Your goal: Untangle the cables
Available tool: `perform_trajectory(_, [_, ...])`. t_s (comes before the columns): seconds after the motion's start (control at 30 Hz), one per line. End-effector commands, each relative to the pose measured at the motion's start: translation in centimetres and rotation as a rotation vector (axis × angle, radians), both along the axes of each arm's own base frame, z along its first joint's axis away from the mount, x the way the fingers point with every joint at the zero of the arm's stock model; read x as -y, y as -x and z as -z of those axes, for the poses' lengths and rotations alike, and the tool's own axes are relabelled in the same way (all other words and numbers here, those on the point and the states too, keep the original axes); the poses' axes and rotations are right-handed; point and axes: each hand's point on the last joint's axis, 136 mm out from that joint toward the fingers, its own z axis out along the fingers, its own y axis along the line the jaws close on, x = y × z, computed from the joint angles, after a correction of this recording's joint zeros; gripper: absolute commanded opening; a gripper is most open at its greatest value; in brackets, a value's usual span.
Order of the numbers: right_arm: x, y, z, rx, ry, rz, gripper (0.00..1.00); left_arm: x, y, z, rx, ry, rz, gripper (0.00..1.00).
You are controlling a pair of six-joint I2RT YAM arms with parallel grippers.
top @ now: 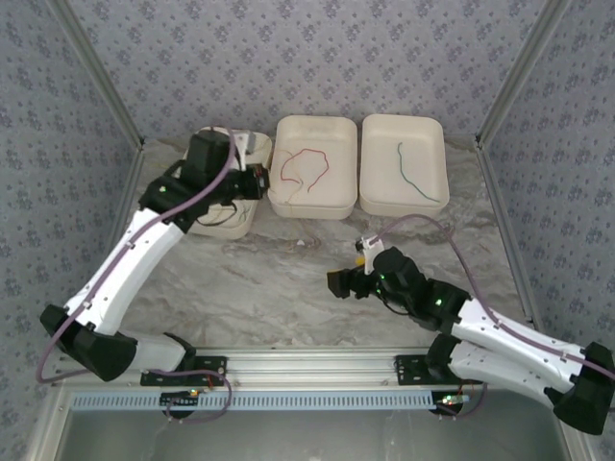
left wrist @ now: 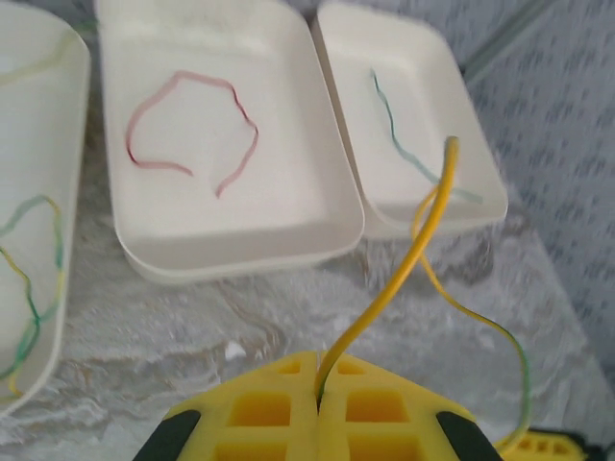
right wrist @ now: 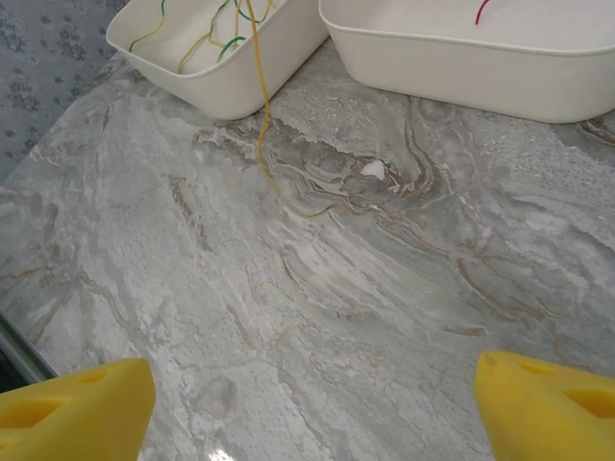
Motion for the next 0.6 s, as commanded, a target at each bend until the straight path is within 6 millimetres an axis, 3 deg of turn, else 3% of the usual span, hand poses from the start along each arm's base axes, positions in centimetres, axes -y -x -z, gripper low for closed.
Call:
perform_trajectory(0.0, [-2.6, -2.0, -3.6, 0.055, -0.187, 0.013, 0.94, -0.5, 1.2, -2.4, -0.020, 0.072, 0.031, 0.00])
perform_trajectory(0.13, [-5.9, -3.9, -4.3, 0.135, -0.315, -0.048, 0.97, -1.0, 1.2, -4.7, -0.004, 0.161, 0.035, 0.00])
perform_trajectory(0.23, [-8.5, -5.2, -3.9, 0.237, -0.220, -0.095, 0.98, -1.4, 1.2, -6.0, 0.002, 0.207, 0.037, 0.00])
perform_trajectory(0.37, [-10.3, -7.6, -3.6, 0.436, -0.077, -0.056, 0.99, -1.1, 1.8, -7.3, 0.000, 0.248, 0.061, 0.00])
perform_trajectory(0.57, [-14.2, -9.7, -4.7, 0.592, -0.098, -0.042, 0.99, -1.5, 3.1, -7.8, -0.014, 0.265, 0.073, 0.00])
